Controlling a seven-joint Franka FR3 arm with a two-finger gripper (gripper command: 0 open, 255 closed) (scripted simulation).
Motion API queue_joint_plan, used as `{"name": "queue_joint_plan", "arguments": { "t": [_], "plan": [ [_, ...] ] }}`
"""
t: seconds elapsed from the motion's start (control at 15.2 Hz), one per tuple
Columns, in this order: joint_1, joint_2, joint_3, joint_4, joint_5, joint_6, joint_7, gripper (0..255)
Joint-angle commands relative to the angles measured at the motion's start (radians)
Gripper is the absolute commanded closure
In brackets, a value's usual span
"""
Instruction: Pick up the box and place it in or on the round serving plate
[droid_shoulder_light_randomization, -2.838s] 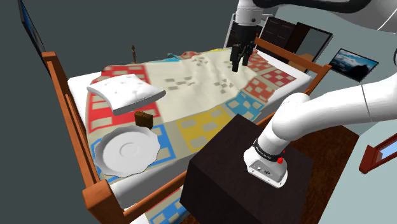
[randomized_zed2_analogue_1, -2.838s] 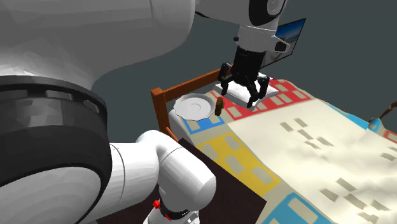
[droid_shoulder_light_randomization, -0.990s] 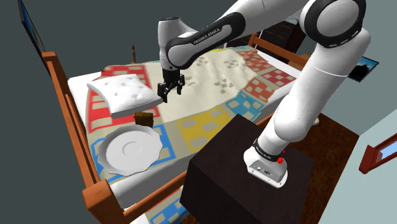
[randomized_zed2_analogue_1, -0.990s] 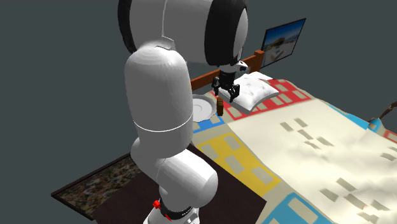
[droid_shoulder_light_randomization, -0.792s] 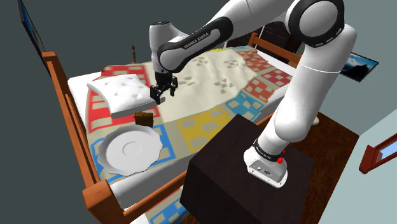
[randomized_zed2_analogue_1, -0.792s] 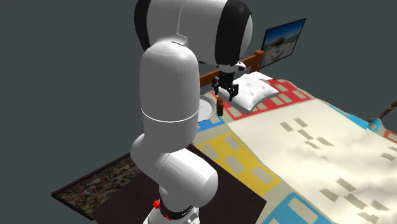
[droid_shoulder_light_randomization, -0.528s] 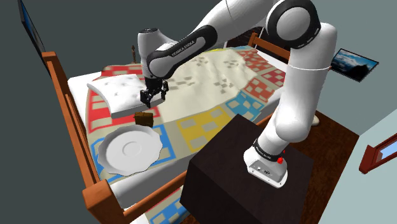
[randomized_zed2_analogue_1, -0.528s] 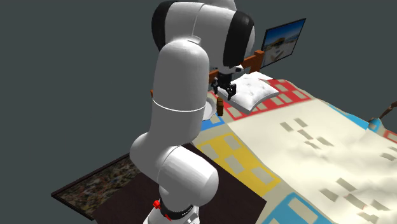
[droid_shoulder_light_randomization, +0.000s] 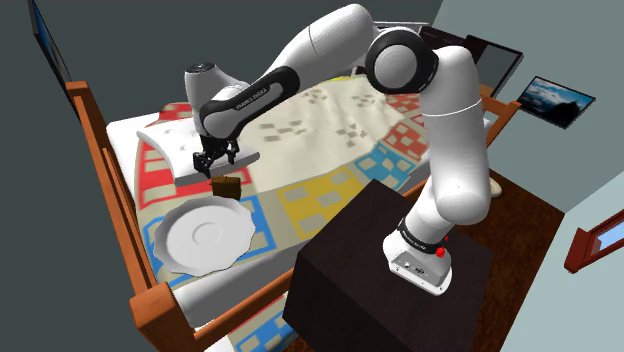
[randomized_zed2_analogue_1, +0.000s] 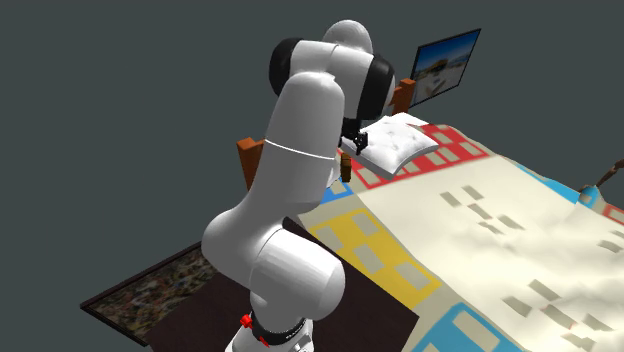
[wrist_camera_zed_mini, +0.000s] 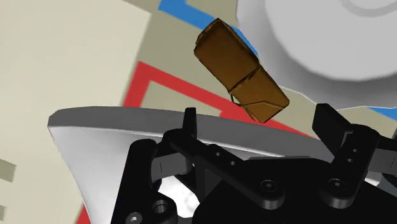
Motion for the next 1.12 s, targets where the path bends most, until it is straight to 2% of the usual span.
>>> {"name": "queue_joint_plan", "arguments": {
  "t": [0.0, 0.46, 0.99, 1.06],
  "plan": [
    [0.017, 0.059, -0.006, 0.073, -0.010, -0.010, 0.010, 0],
    [0.021, 0.122, -0.017, 0.069, -0.023, 0.057, 0.018, 0],
    [0.021, 0.122, -0.017, 0.069, -0.023, 0.057, 0.018, 0],
    [0.021, 0.122, -0.017, 0.069, -0.023, 0.057, 0.018, 255]
  ]
}}
